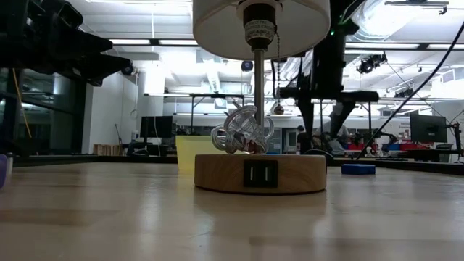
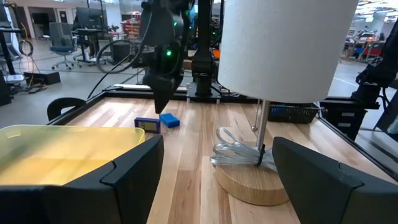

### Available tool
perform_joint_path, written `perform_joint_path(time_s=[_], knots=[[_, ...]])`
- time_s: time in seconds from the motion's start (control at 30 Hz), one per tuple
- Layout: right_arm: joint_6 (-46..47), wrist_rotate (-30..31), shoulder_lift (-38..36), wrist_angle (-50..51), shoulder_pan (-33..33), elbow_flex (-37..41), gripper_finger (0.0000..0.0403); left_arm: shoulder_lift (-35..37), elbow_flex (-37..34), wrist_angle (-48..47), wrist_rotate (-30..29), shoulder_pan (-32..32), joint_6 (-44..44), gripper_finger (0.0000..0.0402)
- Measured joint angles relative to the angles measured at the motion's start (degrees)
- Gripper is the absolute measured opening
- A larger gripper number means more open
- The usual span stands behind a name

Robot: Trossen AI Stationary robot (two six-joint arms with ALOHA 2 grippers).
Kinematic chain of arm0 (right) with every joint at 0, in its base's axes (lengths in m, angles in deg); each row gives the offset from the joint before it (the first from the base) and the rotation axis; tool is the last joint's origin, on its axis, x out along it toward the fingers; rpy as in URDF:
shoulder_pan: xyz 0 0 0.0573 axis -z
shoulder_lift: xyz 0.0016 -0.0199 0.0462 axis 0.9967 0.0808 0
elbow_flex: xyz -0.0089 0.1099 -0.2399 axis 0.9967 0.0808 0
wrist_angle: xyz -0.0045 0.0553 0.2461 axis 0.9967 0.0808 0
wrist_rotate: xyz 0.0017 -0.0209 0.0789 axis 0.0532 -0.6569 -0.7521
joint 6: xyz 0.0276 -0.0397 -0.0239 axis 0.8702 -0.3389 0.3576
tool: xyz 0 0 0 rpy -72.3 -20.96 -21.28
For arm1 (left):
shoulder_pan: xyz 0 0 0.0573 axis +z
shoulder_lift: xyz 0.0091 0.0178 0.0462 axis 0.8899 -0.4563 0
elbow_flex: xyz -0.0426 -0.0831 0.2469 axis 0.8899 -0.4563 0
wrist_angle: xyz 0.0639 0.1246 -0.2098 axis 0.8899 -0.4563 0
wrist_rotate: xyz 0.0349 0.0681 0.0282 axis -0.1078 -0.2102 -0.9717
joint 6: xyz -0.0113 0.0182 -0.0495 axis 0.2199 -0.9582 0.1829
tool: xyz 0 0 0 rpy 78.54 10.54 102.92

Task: Pick & Place Office items
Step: Put the dark blue timer into the black bin

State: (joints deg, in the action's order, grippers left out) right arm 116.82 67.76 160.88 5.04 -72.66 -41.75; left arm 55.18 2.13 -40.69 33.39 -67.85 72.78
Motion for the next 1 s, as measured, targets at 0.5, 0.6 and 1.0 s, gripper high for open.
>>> perform_joint_path(time_s=[0.5, 0.6, 1.0], knots=[[-1.6, -0.6, 5.0, -1.2, 2.6, 0.1, 0.0195, 0.0, 0.0, 0.2, 0.0, 0.0, 0.0, 0.0293], [-1.6, -1.4, 5.8, -1.1, 2.8, 0.0, 0.0195, 0.0, 0.0, 0.2, 0.0, 0.0, 0.0, 0.0293], [-2.4, -1.7, 7.5, -2.7, 4.0, 0.5, 0.0195, 0.0, 0.0, 0.2, 0.0, 0.0, 0.0, 0.0293]])
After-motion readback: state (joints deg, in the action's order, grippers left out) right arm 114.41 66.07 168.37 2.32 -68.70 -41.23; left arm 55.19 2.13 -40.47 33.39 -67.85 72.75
